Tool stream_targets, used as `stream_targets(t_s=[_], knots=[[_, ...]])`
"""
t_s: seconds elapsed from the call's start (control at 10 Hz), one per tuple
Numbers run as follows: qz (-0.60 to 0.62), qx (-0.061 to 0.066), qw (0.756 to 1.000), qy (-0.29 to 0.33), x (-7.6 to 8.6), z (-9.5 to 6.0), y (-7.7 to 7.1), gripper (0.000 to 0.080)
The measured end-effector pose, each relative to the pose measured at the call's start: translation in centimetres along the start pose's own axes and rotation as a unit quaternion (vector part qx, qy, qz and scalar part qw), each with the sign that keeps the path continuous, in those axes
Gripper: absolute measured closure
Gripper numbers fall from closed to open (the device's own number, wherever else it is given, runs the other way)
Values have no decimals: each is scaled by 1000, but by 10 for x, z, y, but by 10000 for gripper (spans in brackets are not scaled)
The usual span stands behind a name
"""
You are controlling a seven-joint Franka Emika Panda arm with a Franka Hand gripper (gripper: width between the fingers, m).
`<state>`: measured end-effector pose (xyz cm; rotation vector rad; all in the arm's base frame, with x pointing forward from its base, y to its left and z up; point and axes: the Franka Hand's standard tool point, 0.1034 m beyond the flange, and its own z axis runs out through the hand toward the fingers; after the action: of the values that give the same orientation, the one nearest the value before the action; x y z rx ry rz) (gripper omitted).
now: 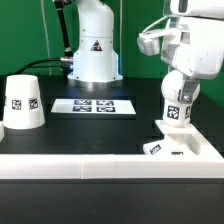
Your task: Assemble lamp
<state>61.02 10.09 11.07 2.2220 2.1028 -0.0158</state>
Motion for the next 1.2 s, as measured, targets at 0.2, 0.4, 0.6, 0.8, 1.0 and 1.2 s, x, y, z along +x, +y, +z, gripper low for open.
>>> stream_targets(t_s=[0.2,0.4,0.6,0.8,1.0,1.2], knots=[[64,-1,998,4,0,0,0,225],[184,-8,983,8,-3,1,-2,223],[299,-9,954,11,-3,1,-1,223],[398,-7,917,11,0,1,-2,223],[453,-6,891,11,2,1,-2,223],[511,-5,859,12,1,1,-2,223]])
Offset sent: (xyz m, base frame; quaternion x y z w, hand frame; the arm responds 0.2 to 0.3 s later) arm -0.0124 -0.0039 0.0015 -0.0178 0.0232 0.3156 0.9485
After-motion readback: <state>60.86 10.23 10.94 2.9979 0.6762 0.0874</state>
